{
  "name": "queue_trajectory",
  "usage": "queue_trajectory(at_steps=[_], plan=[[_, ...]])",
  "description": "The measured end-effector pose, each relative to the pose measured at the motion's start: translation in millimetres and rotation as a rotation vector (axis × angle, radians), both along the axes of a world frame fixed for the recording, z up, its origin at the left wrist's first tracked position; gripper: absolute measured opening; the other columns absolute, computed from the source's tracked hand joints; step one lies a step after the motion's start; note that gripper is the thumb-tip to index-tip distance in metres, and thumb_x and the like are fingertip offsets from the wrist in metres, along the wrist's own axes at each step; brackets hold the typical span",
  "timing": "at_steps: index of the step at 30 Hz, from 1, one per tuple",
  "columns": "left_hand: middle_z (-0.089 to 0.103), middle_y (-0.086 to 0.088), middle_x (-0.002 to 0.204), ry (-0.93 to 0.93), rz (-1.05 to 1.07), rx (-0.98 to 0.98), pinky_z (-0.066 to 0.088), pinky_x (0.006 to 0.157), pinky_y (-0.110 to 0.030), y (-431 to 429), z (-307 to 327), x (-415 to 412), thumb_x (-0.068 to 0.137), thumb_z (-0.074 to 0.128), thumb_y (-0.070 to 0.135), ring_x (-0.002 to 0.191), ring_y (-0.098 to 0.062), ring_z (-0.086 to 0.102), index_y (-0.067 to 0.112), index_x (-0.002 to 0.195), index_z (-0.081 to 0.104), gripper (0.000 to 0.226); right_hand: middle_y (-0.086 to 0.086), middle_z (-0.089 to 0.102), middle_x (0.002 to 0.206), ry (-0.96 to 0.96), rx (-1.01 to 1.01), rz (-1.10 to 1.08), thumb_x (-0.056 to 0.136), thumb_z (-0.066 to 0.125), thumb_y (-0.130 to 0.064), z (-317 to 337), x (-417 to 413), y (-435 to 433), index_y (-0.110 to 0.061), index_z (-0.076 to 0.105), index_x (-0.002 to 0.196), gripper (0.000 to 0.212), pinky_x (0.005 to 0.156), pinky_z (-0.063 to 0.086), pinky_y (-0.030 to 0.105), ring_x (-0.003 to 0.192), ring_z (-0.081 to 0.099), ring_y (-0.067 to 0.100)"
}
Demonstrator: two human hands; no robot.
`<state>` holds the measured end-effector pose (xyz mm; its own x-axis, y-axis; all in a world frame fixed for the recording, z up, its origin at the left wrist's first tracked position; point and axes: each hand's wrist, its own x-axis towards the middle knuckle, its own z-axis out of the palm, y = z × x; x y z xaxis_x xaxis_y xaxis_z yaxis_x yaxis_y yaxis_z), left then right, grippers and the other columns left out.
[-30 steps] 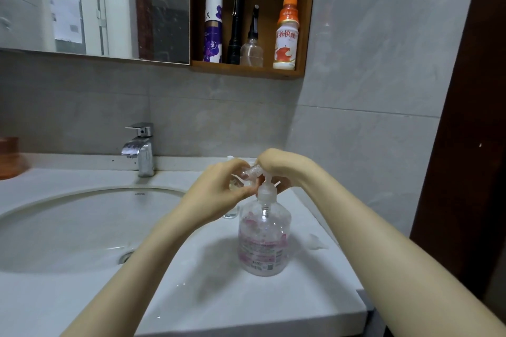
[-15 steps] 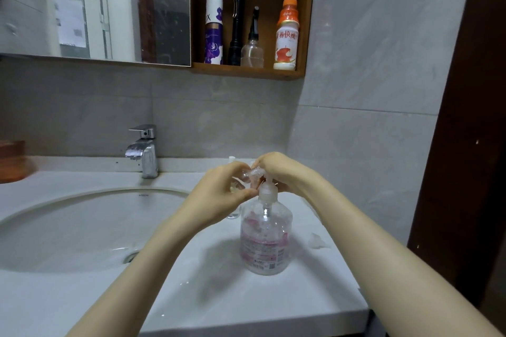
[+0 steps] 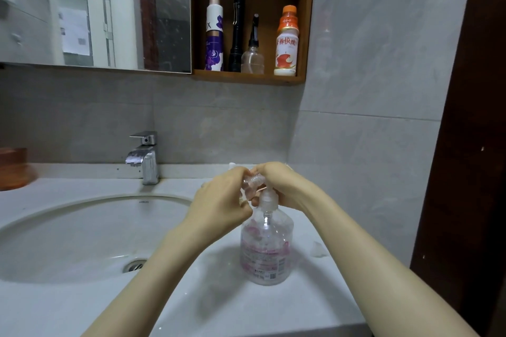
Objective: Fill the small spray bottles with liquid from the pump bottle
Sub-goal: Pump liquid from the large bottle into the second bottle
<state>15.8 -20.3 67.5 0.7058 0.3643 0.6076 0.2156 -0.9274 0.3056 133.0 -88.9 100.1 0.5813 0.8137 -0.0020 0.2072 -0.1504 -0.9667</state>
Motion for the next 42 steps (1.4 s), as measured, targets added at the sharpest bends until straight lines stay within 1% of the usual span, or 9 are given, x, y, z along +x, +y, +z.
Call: queue_trajectory(at_steps=[7,10,14,20,22,26,30,37,42], plan=[[0.053,0.014,0.088,-0.022,0.052,-0.014,0.031,0.067,-0.026,-4,-6,4,0.073,0.059,0.013,0.092,-0.02,0.058,0.023,0.114,0.053,0.043,0.018,0.052,0.067,0.074,0.027,0.0,0.086,0.033,0.006,-5,0,2,-0.001,0.052,0.064,0.029,0.045,0.036,0.026,0.053,0.042,0.024],[0.054,0.014,0.089,-0.018,0.028,-0.06,0.033,0.067,-0.027,-5,-6,4,0.073,0.059,0.013,0.091,-0.018,0.058,0.023,0.112,0.054,0.041,0.018,0.052,0.069,0.043,0.031,0.005,0.085,0.033,0.007,-7,1,1,-0.002,0.052,0.063,0.031,0.051,0.033,0.03,0.054,0.042,0.023],[0.06,0.01,0.093,-0.008,-0.007,-0.09,0.041,0.07,-0.031,-5,-6,2,0.071,0.06,0.012,0.091,-0.019,0.061,0.021,0.108,0.055,0.038,0.011,0.052,0.069,-0.018,0.06,-0.037,0.09,0.039,0.002,-13,2,1,-0.008,0.053,0.07,0.026,0.057,0.039,0.029,0.054,0.045,0.017],[0.062,0.01,0.093,0.022,-0.028,-0.146,0.05,0.076,-0.036,-6,0,-1,0.069,0.06,0.015,0.086,-0.019,0.062,0.018,0.106,0.056,0.038,0.011,0.058,0.059,0.099,0.067,0.007,0.085,0.037,-0.013,-16,2,-6,-0.007,0.055,0.067,0.026,0.055,0.034,0.029,0.042,0.049,0.016],[0.065,0.008,0.096,0.027,-0.031,-0.156,0.051,0.077,-0.038,-5,2,-1,0.063,0.056,0.022,0.085,-0.019,0.063,0.019,0.107,0.056,0.044,0.012,0.059,0.06,0.083,0.056,0.005,0.085,0.038,-0.012,-14,1,-5,-0.006,0.055,0.066,0.026,0.056,0.034,0.029,0.043,0.049,0.017],[0.065,0.009,0.095,0.021,-0.029,-0.165,0.051,0.076,-0.04,-2,3,0,0.068,0.061,0.013,0.083,-0.019,0.063,0.018,0.104,0.058,0.036,0.016,0.055,0.064,0.058,0.024,0.015,0.084,0.037,-0.002,-6,-2,-6,-0.001,0.054,0.066,0.024,0.057,0.034,0.029,0.048,0.046,0.021],[0.061,0.011,0.091,0.005,-0.024,-0.152,0.051,0.075,-0.039,-3,4,-1,0.066,0.06,0.018,0.084,-0.019,0.063,0.018,0.104,0.058,0.038,0.017,0.053,0.064,0.095,0.058,0.011,0.084,0.035,0.003,-5,-2,-5,0.002,0.054,0.068,0.025,0.053,0.038,0.028,0.046,0.045,0.022],[0.066,0.004,0.097,0.017,0.0,-0.139,0.05,0.074,-0.036,-2,-4,3,0.068,0.063,0.011,0.086,-0.02,0.062,0.017,0.109,0.058,0.042,0.016,0.051,0.066,0.038,0.051,0.05,0.093,0.029,0.004,-11,-2,-6,-0.002,0.052,0.07,0.033,0.051,0.034,0.026,0.049,0.041,0.019],[0.067,0.006,0.094,0.019,-0.012,-0.198,0.052,0.076,-0.04,-7,-3,2,0.062,0.06,0.02,0.084,-0.019,0.064,0.018,0.107,0.058,0.045,0.011,0.051,0.067,0.031,0.065,0.018,0.093,0.035,-0.001,-16,-2,-6,-0.004,0.052,0.071,0.028,0.052,0.037,0.025,0.05,0.044,0.017]])
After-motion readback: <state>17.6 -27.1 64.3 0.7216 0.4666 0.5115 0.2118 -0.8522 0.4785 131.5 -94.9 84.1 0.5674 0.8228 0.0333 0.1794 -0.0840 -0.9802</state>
